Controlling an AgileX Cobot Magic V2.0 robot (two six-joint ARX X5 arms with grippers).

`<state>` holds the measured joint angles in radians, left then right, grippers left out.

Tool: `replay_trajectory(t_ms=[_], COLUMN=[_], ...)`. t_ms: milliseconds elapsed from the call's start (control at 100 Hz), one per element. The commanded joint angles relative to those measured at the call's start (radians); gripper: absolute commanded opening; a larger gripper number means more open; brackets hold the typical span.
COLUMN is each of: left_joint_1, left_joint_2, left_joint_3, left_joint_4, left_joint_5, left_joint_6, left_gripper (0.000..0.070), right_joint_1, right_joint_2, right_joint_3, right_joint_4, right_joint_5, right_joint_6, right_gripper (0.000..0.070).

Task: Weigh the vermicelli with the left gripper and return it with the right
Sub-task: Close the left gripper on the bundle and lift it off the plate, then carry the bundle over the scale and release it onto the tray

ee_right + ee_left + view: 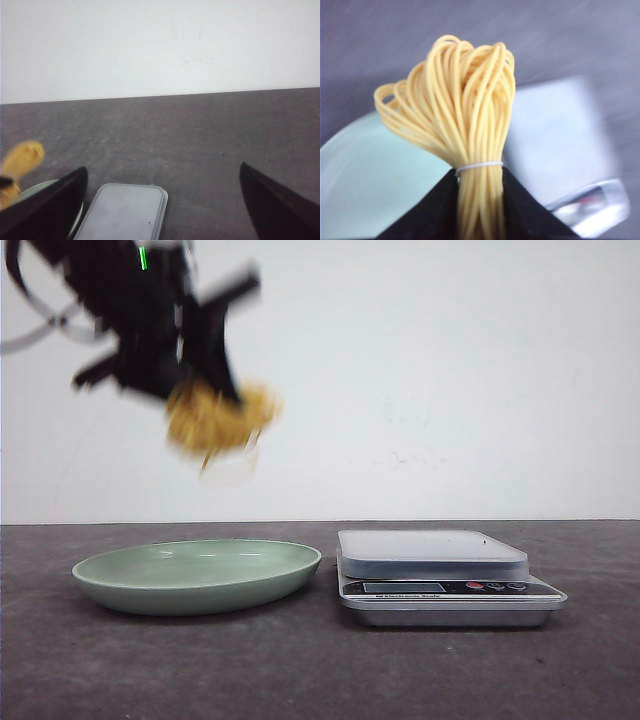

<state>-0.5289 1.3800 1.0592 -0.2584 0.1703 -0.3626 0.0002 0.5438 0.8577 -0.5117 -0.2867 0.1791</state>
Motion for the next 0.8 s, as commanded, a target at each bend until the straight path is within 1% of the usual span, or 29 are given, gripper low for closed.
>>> replay_trajectory(t_ms=[0,60,170,260,470,620,790], left_joint_1=[-0.027,-0.052,-0.109,-0.143,-0.196,-0.216,-0.218], left_joint_2=[0.007,0.007,0.061,0.142,0.362,0.475,0.551], left_joint_3=[0.035,0.056,0.110,0.176,0.316,0.342,0.342], left_joint_4=[0.048,0.094,0.183,0.208,0.203,0.203,0.150], left_joint_5=[0.046,0.072,0.067,0.067,0.067,0.067,0.067], left_joint_6=[-0.080,-0.128,-0.200,-0.243,-0.307,-0.338,-0.329], left_gripper=[0.0003,0.0003,0.0004,0.0004,0.0003,0.0003,0.0003], right_joint_1=[0.003,0.003,0.003,0.003,0.003,0.003,0.003], right_joint_2=[0.003,0.003,0.003,0.003,0.002,0.001,0.001], right_joint_3=[0.021,0.021,0.021,0.021,0.022,0.022,0.022], right_joint_4=[0.009,0.009,0.008,0.008,0.007,0.001,-0.007], right_joint_5=[-0.001,-0.001,-0.002,-0.002,-0.002,-0.003,-0.002], right_joint_6=[-0.014,-0.011,-0.011,-0.011,-0.011,-0.011,-0.012], right_gripper=[0.0614,0.0614,0.0614,0.0614,0.0614,0.0614,0.0614])
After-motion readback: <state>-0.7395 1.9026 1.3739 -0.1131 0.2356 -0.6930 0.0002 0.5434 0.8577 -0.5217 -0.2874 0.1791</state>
